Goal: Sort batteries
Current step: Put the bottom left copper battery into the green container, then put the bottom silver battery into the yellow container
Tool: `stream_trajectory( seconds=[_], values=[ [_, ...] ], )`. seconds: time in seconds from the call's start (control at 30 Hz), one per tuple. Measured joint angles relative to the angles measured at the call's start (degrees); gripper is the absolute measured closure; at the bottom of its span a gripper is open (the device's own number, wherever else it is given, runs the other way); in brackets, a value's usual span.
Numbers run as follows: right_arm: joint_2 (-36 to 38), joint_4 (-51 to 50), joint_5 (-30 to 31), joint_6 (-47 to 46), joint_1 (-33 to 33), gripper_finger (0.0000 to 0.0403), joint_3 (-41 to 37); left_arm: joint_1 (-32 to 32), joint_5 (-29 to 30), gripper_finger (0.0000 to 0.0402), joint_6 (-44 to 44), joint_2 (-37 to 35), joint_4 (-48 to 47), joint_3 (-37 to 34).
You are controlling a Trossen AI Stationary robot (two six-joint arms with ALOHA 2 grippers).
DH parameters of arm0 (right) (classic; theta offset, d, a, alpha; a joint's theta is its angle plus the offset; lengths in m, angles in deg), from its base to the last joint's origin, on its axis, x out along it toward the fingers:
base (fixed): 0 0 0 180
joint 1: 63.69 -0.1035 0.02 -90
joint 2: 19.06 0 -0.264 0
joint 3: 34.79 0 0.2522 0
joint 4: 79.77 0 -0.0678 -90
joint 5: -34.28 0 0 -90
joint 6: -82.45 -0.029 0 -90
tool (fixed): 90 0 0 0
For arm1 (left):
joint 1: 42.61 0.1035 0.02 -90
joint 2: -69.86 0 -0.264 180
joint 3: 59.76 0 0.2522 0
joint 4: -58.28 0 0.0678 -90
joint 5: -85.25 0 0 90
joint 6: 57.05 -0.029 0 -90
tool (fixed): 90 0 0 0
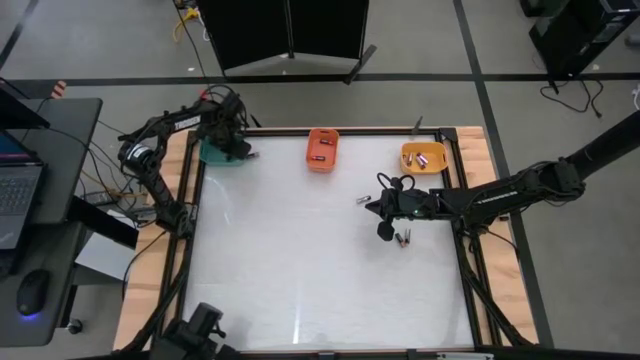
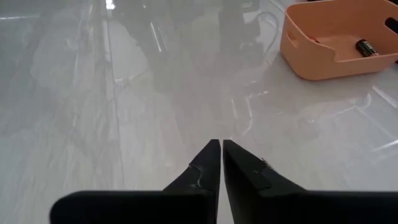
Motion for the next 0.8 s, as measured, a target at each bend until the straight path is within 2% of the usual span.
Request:
stream_trajectory(
  seconds=[0.27,0.43,0.67,0.8],
  values=[
    [-0.01,1.39,0.02,0.69,0.0,0.0376,0.0,-0.36,1.45,0.0302,-2.18,-6.96,0.79,0.04],
    [0.01,1.51,0.04,2.91,0.0,0.0376,0.0,-3.73,1.66,0.0312,-2.66,-14.17,3.35,-0.12],
    [1.24,0.23,-0.01,2.45,-0.02,0.0394,0.18,-13.99,1.62,0.0339,-3.91,-26.68,17.51,-7.06],
    [1.38,-11.6,0.12,-1.13,-0.02,0.0388,5.35,-21.35,1.32,0.0348,-3.95,-33.15,29.59,-14.87]
  ],
)
